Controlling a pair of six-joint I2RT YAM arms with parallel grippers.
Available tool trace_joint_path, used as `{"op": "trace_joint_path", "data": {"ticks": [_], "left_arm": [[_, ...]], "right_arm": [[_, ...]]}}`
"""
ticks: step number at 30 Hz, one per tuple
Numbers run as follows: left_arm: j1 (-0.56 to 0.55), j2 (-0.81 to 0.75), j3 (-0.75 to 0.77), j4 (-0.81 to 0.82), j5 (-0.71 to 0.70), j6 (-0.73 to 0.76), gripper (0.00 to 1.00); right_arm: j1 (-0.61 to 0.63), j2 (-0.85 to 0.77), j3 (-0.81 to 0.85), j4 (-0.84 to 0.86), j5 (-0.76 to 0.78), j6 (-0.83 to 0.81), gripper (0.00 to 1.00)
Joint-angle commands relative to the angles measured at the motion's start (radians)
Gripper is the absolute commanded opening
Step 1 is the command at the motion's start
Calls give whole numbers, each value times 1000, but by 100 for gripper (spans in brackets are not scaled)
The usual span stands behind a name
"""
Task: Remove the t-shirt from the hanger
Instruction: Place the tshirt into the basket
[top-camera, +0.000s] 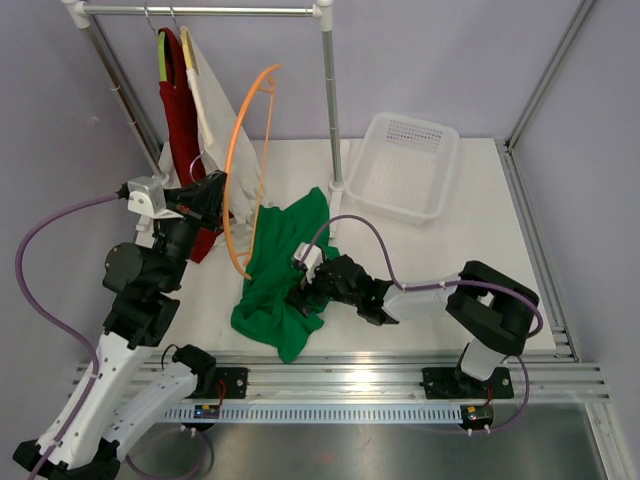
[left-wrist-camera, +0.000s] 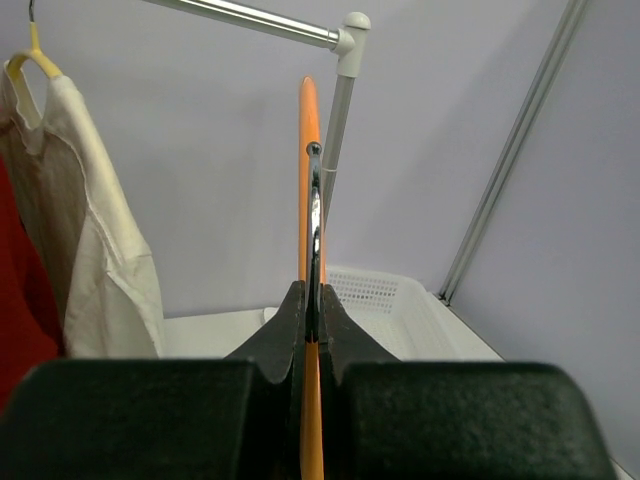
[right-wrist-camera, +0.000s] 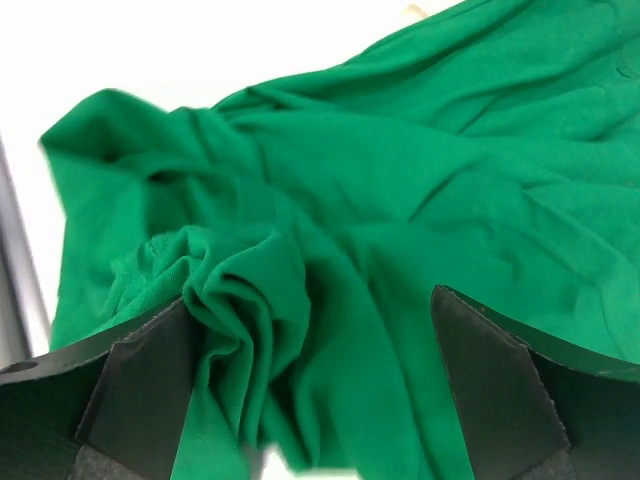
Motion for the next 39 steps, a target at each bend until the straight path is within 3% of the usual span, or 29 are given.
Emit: {"op": "trace_joint_path", "data": {"ticks": [1,11,21,23,24,25,29,32,39], "left_arm": [[-3,-16,63,12,-21,-1,0],[-3,-19,78,-22,-11,-1,0],[-3,-6,97,-57,-20,1,0],[-3,-2,104,-75,-26,-1,0],[-3,4,110,-80,-29,-1,0],[-3,6,112,-84,-31,-1,0],[-3,9,116,-97,-34,-2,0],[-3,10,121,-104,-35,-4,0],[-3,7,118,-106,-21,-11,0]], "right_arm": [[5,90,135,-99,61,42,99],[3,281,347,-369,84,75,99],[1,370,364,-516,-24,58,99],[3,370,355,-529,-19,56,87],[1,364,350,-533,-19,59,75],[3,358,344,-541,-8,62,50],[3,281,313,-541,-1,75,6],[3,214,257,-506,24,75,0],[3,-211,28,-296,310,130,0]]}}
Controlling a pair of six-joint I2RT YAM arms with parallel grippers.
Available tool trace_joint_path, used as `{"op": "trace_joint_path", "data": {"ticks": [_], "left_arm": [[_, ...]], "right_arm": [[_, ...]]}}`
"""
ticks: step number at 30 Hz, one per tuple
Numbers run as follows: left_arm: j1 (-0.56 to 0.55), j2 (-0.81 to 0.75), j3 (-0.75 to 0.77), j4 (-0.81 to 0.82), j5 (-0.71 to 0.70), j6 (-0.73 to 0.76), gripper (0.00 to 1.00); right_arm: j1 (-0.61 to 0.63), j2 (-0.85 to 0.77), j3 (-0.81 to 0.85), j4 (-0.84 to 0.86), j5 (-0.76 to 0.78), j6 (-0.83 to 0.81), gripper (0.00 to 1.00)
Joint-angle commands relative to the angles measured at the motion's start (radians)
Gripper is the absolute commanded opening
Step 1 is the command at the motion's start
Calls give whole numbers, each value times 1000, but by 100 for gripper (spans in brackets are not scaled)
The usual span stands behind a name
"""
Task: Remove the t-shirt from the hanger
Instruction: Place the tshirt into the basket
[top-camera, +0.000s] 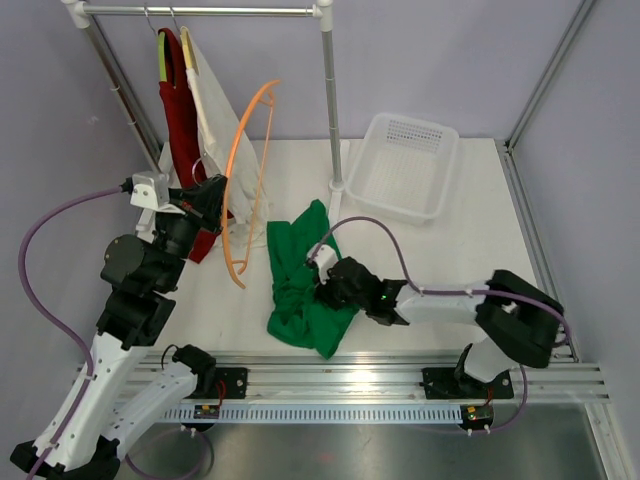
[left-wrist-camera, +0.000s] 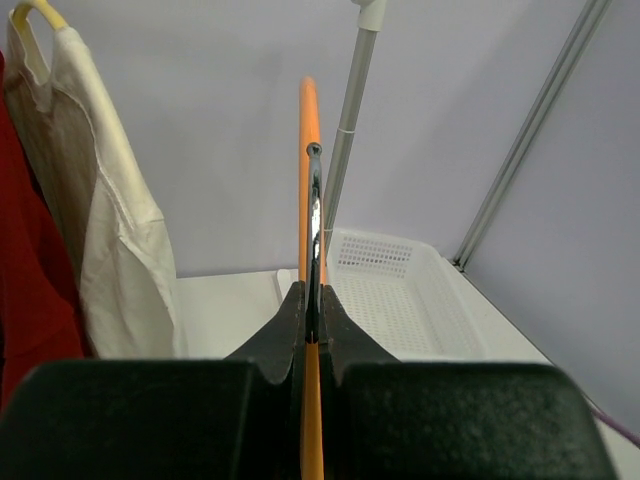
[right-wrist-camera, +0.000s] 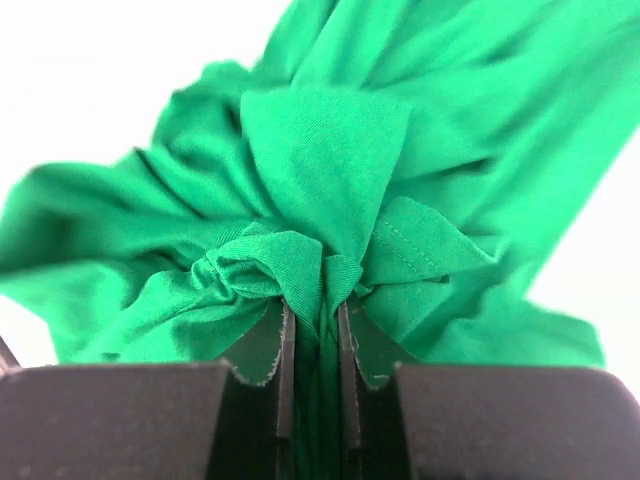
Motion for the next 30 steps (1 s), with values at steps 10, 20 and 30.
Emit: {"op": "trace_joint_path", "data": {"ticks": [10,20,30], "left_arm": [[-3,7,66,32,-8,-18,0],[-3,5,74,23,2,-17,0],[-3,8,77,23,8,-18,0]], "right_arm": [[-65,-504,23,138,476,-115,0],[-317,-492,408,37,383,-161,0],[-504,-271,726,-31,342,-99,0]]}}
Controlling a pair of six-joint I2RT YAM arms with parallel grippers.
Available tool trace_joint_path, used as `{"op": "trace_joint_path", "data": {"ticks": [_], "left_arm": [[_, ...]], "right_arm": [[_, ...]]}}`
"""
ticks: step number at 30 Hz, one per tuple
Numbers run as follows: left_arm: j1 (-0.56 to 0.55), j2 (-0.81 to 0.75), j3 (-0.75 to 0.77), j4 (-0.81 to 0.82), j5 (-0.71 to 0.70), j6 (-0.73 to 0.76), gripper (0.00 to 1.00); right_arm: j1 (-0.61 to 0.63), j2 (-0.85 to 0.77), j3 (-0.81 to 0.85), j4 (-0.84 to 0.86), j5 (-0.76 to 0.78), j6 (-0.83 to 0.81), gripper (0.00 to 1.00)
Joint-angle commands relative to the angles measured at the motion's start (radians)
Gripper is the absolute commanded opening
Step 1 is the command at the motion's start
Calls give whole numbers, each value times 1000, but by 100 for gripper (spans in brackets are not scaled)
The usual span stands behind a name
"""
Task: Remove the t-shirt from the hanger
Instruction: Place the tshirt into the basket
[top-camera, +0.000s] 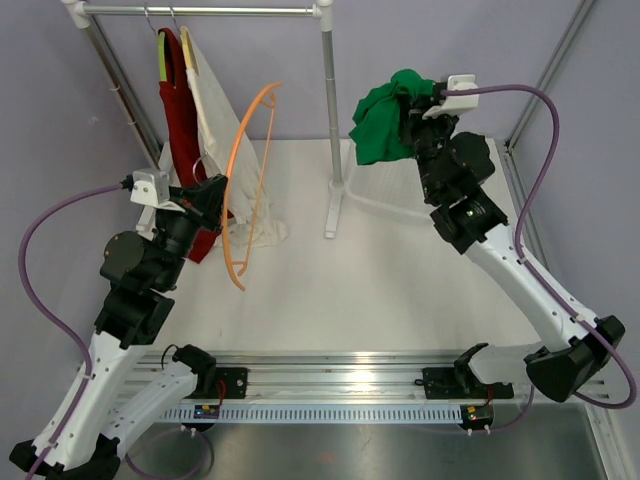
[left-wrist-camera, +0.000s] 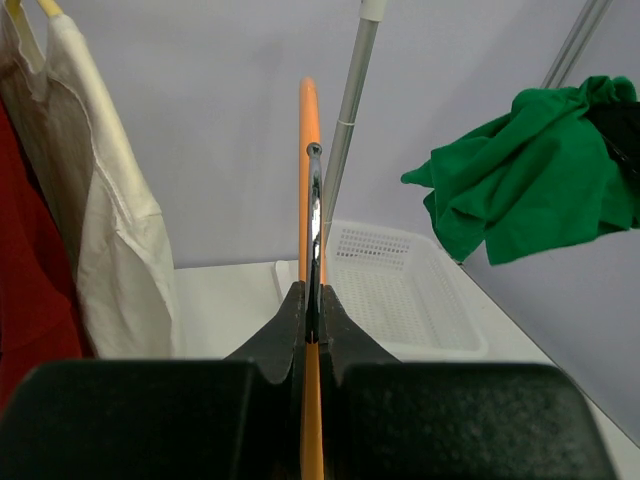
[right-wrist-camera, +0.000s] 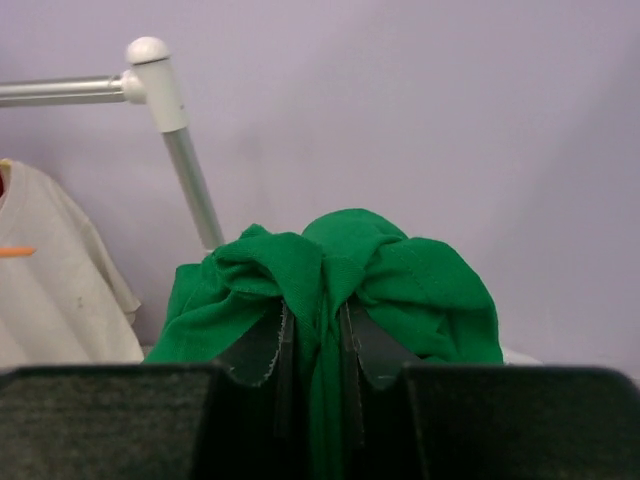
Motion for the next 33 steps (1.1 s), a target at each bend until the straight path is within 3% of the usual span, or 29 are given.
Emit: {"op": "trace_joint_path", "data": {"ticks": [1,8,12,33], "left_arm": [[-3,-5,50,64,9,-6,0],[-3,9,56,64,15,-7,0],[-3,14,59,64,18,-4,0],[-3,32,71,18,29,-1,0]], "right_arm": [[-93,86,72,-25,-62,71,0],[-286,248,66,6,-214,279,0],[-354,336,55,15,-205,374,0],[-428,675,54,-31,-224,400,4]]}}
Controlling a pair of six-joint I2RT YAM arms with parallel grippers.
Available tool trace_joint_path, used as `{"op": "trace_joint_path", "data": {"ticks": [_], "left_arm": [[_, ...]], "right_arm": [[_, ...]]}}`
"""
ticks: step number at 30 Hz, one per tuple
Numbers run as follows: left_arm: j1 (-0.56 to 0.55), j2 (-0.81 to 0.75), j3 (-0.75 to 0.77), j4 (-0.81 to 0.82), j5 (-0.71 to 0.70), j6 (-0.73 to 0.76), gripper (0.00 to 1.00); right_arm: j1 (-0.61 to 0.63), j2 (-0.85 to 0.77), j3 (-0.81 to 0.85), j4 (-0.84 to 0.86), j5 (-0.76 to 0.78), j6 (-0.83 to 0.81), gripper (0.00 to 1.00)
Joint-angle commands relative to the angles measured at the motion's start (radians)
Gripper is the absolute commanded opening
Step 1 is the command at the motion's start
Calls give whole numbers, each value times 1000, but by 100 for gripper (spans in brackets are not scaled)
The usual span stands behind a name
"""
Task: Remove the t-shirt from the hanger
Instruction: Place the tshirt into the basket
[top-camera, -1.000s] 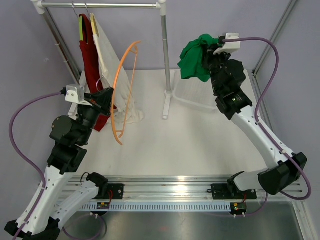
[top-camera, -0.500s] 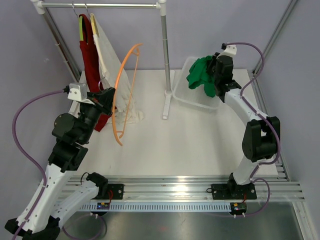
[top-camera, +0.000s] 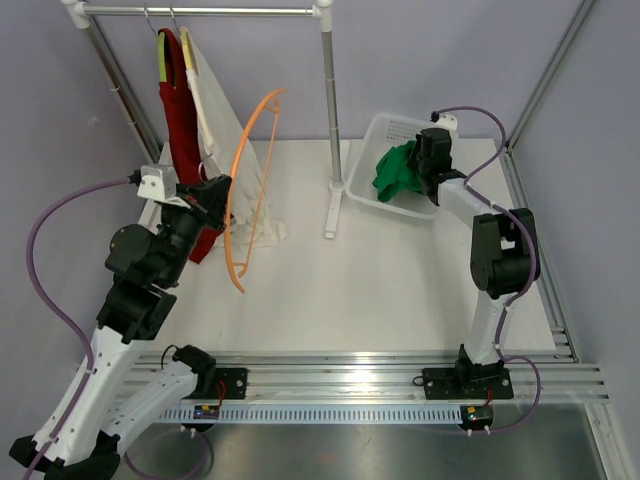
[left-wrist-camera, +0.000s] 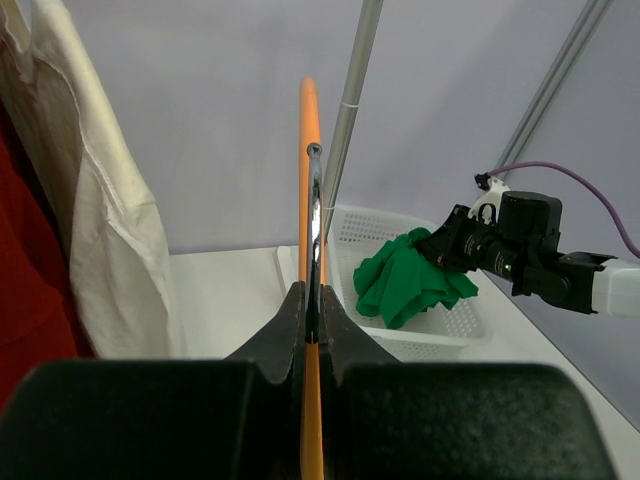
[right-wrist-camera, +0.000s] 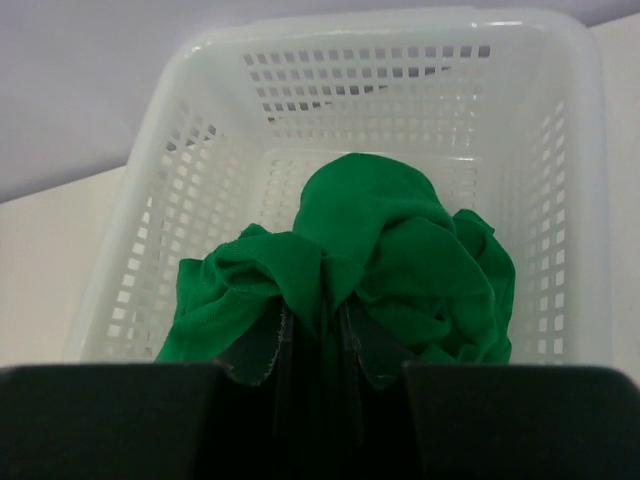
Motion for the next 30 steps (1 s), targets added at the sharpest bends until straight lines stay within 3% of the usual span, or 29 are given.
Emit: {"op": "trace_joint_path", "data": {"ticks": [1,3,6,7,13,14,17,23,30], "left_arm": [[-3,3,58,47,21,-1,0],[-3,5,56,44,20,1,0],[-3,9,59,42,18,2,0],[-3,11,61,41,18,4,0],[-3,9,62,35,20,4,0],[-3,11,64,36,21,4,0],[-3,12,65,30,23,4,0],[-3,17,70,22,23,4,0],[-3,34,84,1,24,5,0]], "right_arm": [[-4,9,30,13,-9,-6,7],[-4,3,41,1,-31,-15,12],[-4,-27,47,-24,-49,-24,30],[-4,-37,45,-25,-51,-26,48],[-3,-126,21,-33,-68,-34,77],[-3,-146,21,-38,-68,-35,87],[-3,-188,19,-50,-72,-37,99],[10,-252,56,-165,-23,18,99],[56,-387,-24,-139,-69,3,100]]}}
